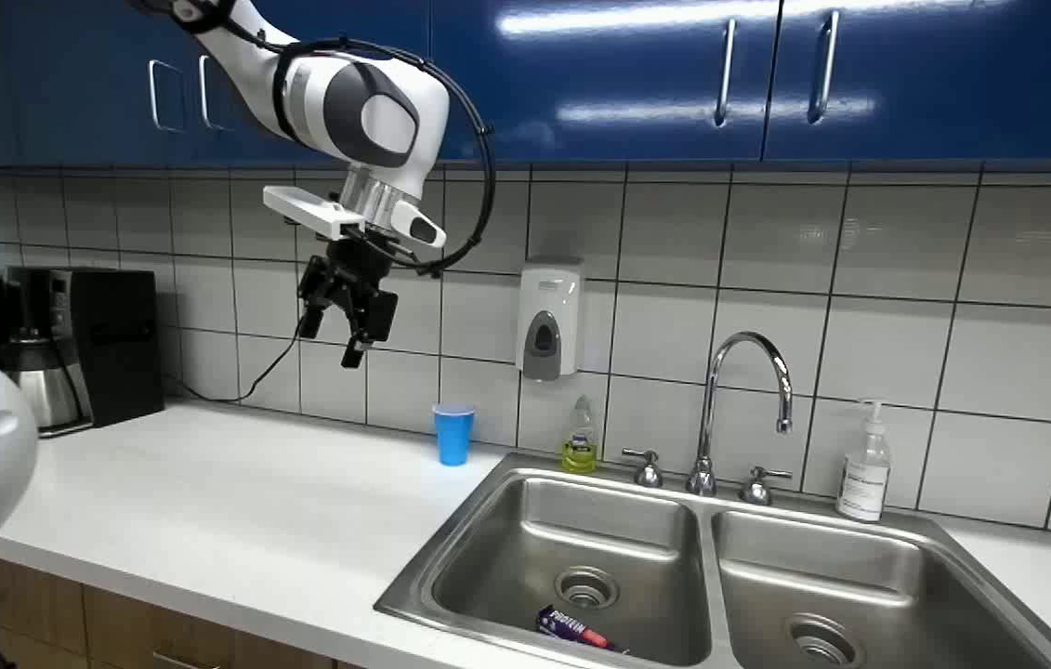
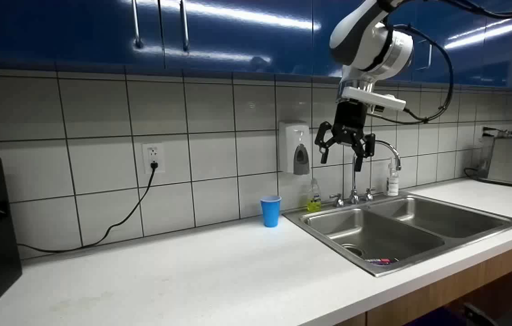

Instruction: Remove the lunch bar from the sink and put it on the countertop

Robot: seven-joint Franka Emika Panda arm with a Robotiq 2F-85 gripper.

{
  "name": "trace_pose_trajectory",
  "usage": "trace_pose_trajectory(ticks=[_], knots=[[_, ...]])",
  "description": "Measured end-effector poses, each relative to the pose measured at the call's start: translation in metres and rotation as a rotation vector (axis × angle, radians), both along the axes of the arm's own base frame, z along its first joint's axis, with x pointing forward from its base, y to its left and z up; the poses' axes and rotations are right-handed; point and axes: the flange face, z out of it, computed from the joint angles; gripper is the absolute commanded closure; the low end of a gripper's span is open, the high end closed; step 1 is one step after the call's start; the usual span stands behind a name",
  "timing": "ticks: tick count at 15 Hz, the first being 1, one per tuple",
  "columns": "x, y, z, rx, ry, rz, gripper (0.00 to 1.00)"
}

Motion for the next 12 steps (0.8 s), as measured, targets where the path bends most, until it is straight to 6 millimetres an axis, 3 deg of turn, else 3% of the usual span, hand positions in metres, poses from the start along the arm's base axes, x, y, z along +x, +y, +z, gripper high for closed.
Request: trace_pose_trajectory(ticks=[12], knots=[[0.009, -0.021, 0.006, -0.203, -0.087, -0.017, 0.00]])
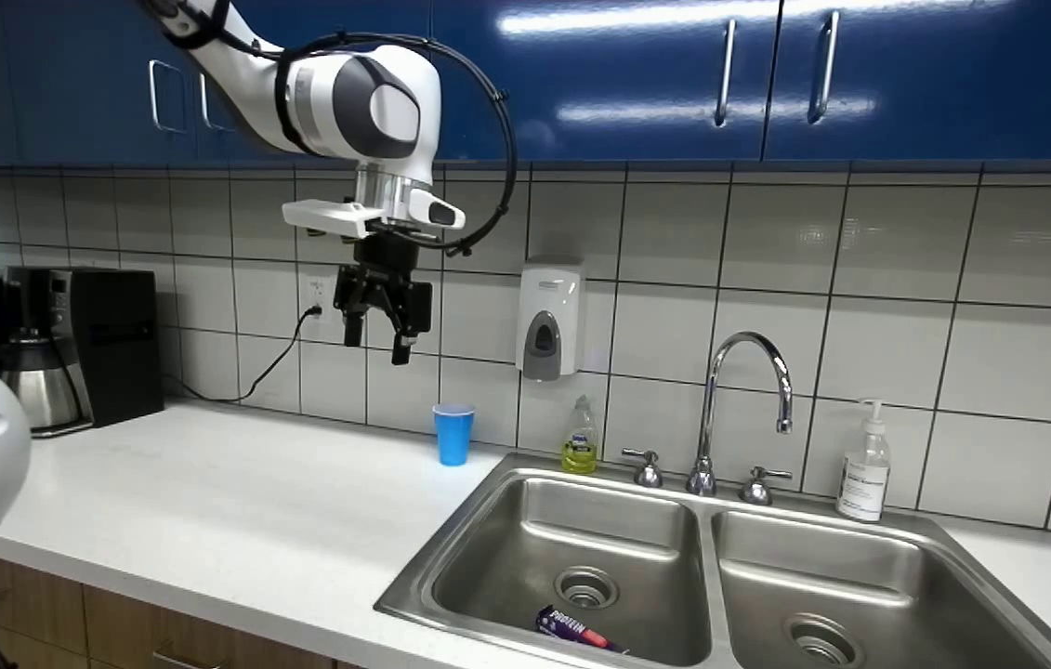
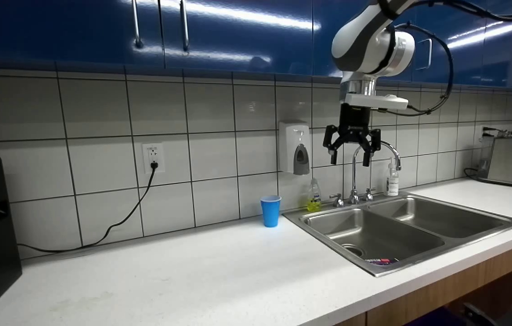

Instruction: Remove the lunch bar from the sink and put it on the countertop

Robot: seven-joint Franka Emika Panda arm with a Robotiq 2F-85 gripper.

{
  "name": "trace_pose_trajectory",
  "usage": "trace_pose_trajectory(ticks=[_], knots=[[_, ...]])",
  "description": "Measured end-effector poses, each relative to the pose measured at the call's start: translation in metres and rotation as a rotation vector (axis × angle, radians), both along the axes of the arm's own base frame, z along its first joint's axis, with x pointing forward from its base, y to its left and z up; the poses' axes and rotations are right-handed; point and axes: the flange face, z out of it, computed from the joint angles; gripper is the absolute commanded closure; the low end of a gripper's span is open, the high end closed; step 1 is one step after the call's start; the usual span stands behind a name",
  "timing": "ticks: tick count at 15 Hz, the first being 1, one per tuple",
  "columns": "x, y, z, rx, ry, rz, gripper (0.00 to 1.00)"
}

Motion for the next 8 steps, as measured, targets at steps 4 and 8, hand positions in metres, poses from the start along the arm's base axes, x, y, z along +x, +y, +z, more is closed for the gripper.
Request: trace_pose_trajectory(ticks=[4, 8], knots=[[-0.002, -0.017, -0.006, -0.020, -0.001, -0.046, 0.00], [-0.008, -0.062, -0.024, -0.013, 0.008, -0.149, 0.00]])
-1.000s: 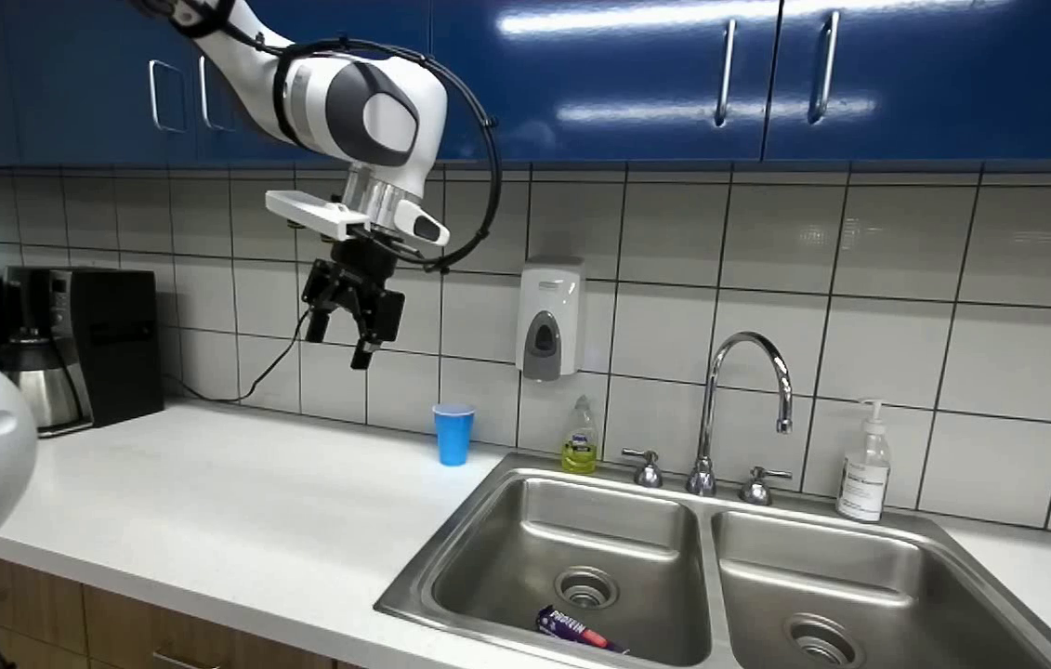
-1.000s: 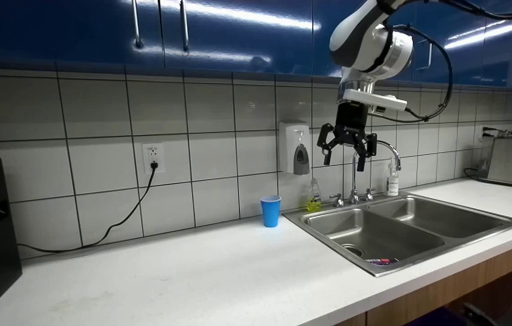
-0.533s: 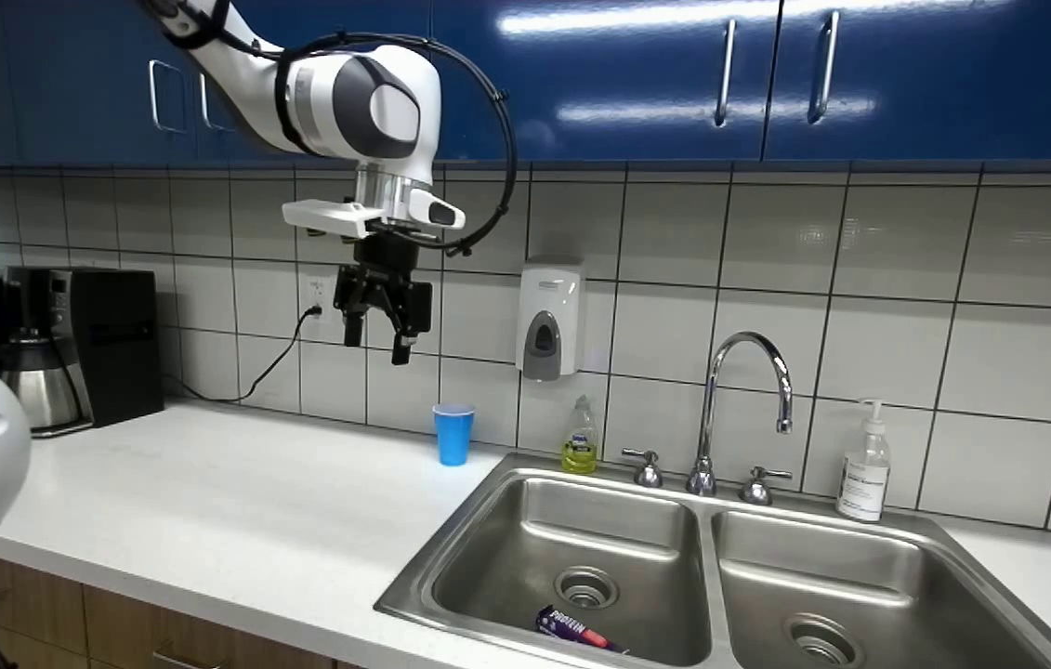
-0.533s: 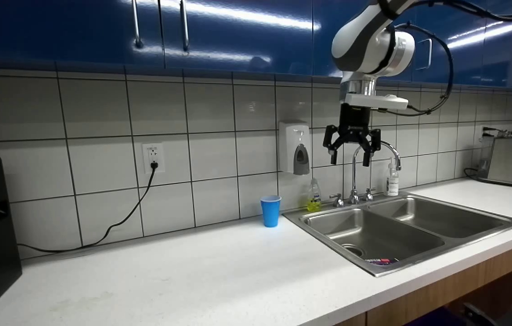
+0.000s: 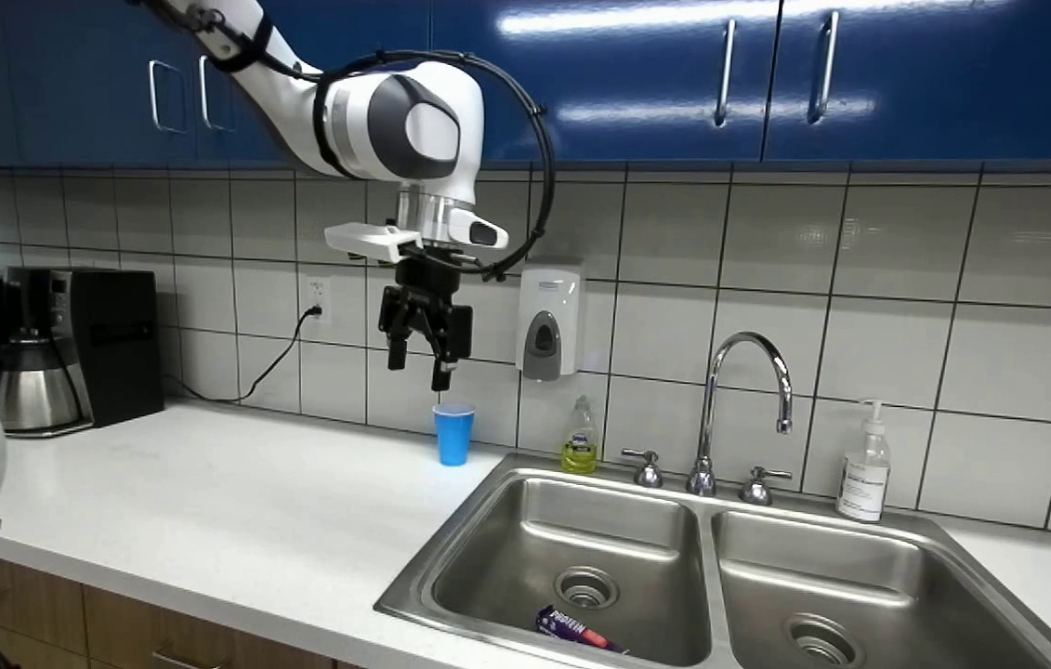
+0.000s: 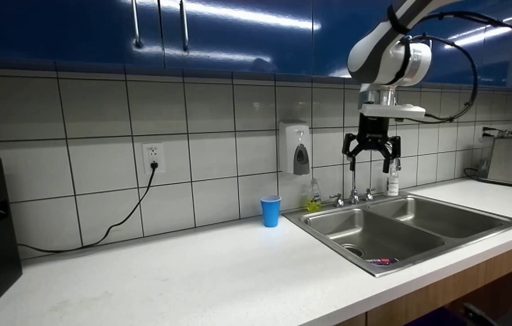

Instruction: Remove the lunch bar from the sink and put it on the countertop

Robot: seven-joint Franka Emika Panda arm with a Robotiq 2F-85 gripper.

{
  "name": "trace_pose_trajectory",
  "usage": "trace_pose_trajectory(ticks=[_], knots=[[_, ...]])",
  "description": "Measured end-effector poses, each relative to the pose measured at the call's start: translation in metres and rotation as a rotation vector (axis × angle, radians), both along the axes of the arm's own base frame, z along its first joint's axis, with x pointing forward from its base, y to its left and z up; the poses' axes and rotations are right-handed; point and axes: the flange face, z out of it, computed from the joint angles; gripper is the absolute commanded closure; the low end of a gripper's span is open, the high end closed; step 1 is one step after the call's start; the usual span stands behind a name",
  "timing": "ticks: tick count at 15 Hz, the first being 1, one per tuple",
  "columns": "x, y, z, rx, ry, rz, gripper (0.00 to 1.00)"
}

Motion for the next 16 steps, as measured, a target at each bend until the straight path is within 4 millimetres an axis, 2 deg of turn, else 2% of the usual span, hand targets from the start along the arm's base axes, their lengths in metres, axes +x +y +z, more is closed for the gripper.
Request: trace_pose_trajectory(ticks=[5, 8, 12, 16], knots=[[-0.005, -0.069, -0.035, 0.006, 0.010, -0.153, 0.00], [-0.004, -0.099, -0.057, -0.001, 0.018, -0.213, 0.00], [0.014, -0.128, -0.083, -0.010, 0.038, -0.244, 0.00], [0.045, -0.145, -0.109, 0.006, 0.054, -0.224, 0.00]])
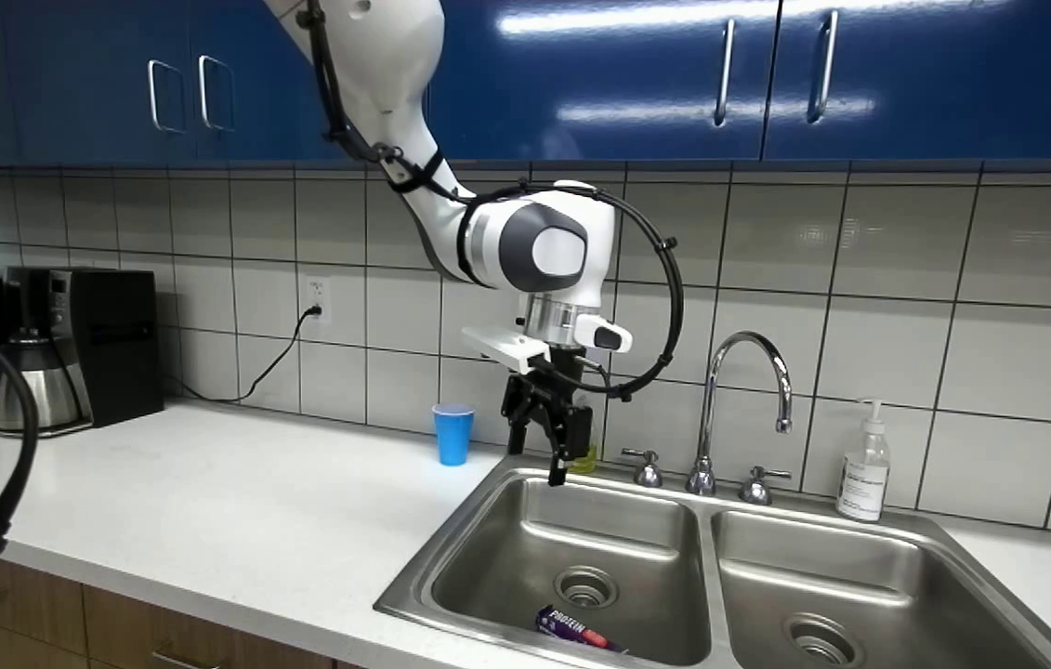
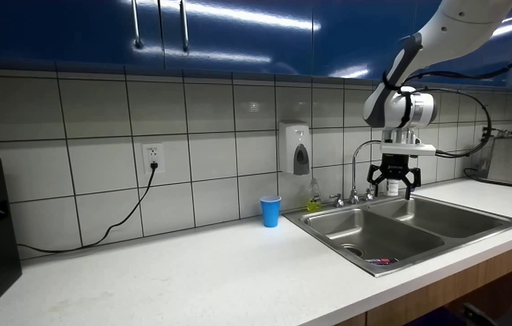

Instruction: Remove the lunch bar from the sink and put it on the countertop

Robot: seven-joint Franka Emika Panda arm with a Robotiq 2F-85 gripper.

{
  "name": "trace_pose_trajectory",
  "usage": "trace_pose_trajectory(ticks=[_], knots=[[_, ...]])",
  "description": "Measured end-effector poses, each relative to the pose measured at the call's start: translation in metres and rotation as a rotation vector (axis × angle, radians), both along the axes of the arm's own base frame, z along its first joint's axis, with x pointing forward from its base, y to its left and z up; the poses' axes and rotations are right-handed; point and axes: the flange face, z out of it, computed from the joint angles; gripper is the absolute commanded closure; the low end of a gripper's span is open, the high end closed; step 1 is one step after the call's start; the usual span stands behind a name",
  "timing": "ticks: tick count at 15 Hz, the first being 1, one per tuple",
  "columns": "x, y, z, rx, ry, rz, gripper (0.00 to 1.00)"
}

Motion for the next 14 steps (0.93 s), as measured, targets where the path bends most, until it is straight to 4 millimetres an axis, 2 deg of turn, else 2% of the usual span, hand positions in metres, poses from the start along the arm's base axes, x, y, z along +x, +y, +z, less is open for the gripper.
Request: trace_pose_trajectory(ticks=[4, 9, 14], knots=[[0.037, -0.011, -0.032, 0.001, 0.019, 0.024, 0.00], [0.080, -0.011, -0.080, -0.010, 0.056, 0.065, 0.00], [0.106, -0.012, -0.127, -0.010, 0.090, 0.092, 0.00]])
